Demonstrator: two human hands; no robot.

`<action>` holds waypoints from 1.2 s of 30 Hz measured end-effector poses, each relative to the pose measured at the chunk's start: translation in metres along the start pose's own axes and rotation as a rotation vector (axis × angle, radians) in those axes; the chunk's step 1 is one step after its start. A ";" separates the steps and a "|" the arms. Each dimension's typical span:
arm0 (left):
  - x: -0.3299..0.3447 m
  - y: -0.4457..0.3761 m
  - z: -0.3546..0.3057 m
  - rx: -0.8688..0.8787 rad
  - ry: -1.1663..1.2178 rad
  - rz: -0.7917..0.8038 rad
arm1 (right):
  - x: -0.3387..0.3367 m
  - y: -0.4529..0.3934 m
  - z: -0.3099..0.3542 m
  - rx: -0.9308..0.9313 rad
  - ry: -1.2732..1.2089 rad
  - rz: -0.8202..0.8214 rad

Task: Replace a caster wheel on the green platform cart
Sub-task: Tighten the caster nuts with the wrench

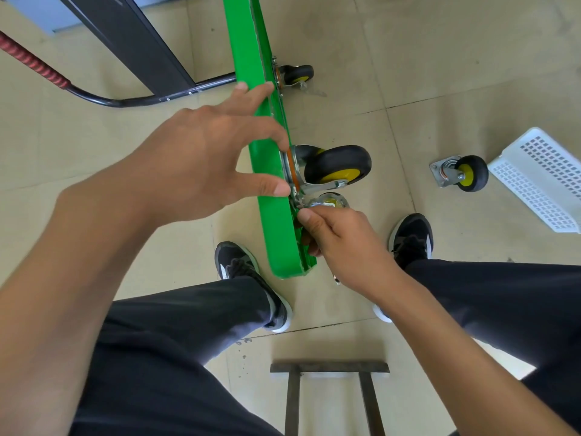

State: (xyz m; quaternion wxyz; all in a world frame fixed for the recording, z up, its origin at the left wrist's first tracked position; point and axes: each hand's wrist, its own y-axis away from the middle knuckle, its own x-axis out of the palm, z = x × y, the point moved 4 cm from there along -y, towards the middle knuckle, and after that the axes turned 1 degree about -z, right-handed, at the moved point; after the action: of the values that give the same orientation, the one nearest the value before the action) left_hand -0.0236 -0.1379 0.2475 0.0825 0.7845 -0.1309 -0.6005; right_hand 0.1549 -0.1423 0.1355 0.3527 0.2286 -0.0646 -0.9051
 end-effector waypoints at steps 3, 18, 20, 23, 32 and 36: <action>0.000 0.000 0.000 -0.006 -0.002 0.002 | -0.001 -0.001 0.000 0.008 0.026 -0.007; -0.001 -0.001 -0.003 -0.025 -0.028 0.019 | -0.006 -0.002 0.029 0.177 0.107 -0.083; 0.000 -0.001 -0.002 -0.027 -0.029 0.025 | -0.014 -0.007 0.035 0.323 -0.031 0.029; 0.000 0.000 -0.001 -0.023 -0.029 0.021 | -0.022 -0.012 0.039 0.396 -0.156 0.178; 0.001 0.000 -0.001 -0.004 -0.009 0.005 | -0.033 0.005 0.004 0.206 -0.197 0.088; 0.001 -0.001 0.000 -0.008 -0.001 0.000 | -0.020 0.006 -0.010 0.056 0.028 0.010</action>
State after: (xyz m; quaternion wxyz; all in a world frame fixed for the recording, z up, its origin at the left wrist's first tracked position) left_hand -0.0230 -0.1372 0.2462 0.0859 0.7839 -0.1286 -0.6013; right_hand 0.1761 -0.1327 0.1352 0.3515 0.2510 -0.0862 -0.8978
